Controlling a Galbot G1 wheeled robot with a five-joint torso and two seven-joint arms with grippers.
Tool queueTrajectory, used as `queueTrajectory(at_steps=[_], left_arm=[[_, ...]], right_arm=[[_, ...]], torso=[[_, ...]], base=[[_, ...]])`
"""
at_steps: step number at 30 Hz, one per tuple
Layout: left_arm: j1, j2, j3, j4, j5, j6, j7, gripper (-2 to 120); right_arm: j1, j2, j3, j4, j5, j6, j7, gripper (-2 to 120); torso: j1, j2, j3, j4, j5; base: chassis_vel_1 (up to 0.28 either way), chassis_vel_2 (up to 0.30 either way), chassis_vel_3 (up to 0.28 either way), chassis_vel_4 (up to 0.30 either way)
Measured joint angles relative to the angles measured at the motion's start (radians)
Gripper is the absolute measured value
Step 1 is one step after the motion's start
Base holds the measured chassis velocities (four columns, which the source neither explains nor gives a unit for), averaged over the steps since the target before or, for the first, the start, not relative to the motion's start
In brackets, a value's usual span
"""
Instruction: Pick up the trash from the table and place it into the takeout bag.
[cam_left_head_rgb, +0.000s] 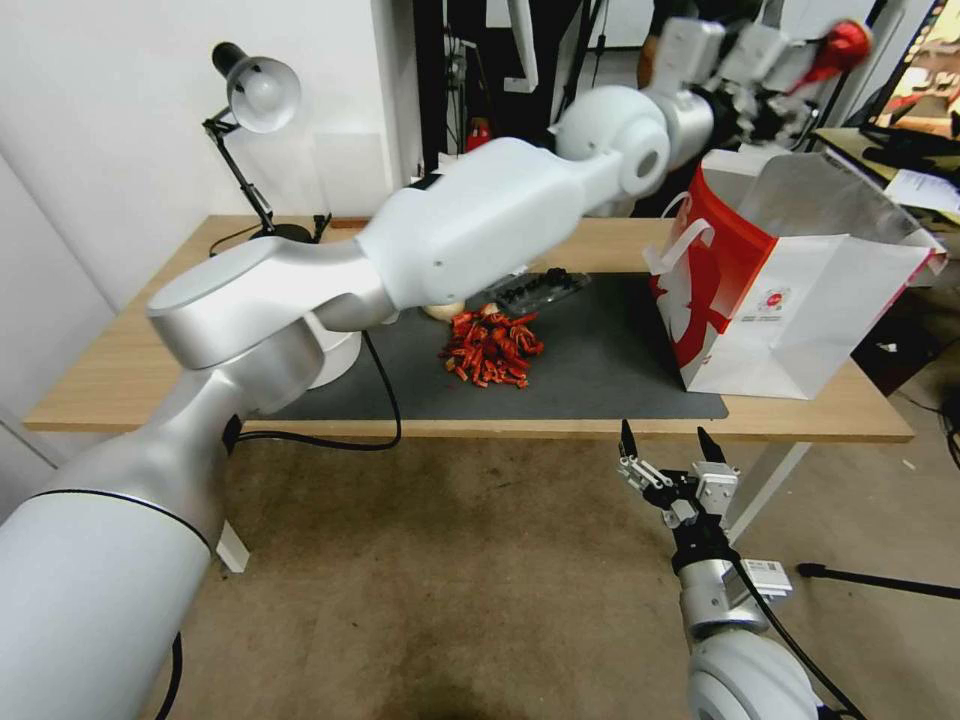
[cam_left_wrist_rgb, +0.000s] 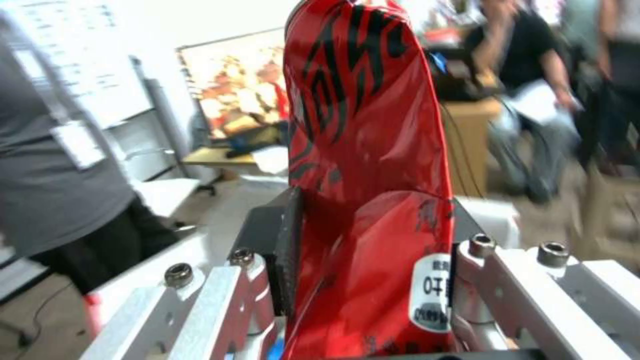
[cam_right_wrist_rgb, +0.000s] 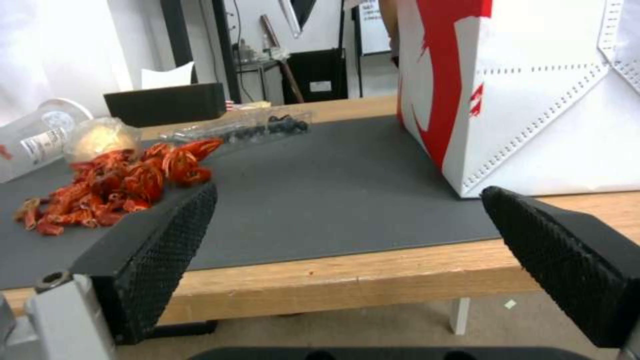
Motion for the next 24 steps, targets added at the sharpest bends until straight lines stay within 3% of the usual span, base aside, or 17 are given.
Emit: queueTrajectory(at_steps=[10, 20, 22, 24], left_arm=[[-0.014, 0.001, 0.124, 0.026, 0.076, -0.002, 0.062, 33], [-0.024, 0.004, 0.132, 0.014, 0.067, 0.038, 0.076, 34], [-0.026, 0.005, 0.127, 0.008, 0.055, 0.041, 0.069, 46], [-0.028, 0.005, 0.125, 0.007, 0.051, 0.042, 0.065, 49]], right_arm=[[0.013, -0.002, -0.002, -0.015, 0.004, 0.006, -0.009, 100], [0.007, -0.001, 0.001, -0.018, 0.006, 0.017, -0.015, 100], [0.005, -0.002, 0.004, -0.018, 0.007, 0.018, -0.015, 100], [0.005, -0.004, 0.005, -0.017, 0.007, 0.018, -0.016, 100]], torso=[[0.000, 0.000, 0.000, 0.0002, 0.0000], [0.000, 0.000, 0.000, 0.0000, -0.0001], [0.000, 0.000, 0.000, 0.0001, -0.0001], [0.000, 0.000, 0.000, 0.0001, -0.0001]], base=[[0.000, 0.000, 0.000, 0.000], [0.000, 0.000, 0.000, 0.000], [0.000, 0.000, 0.000, 0.000], [0.000, 0.000, 0.000, 0.000]])
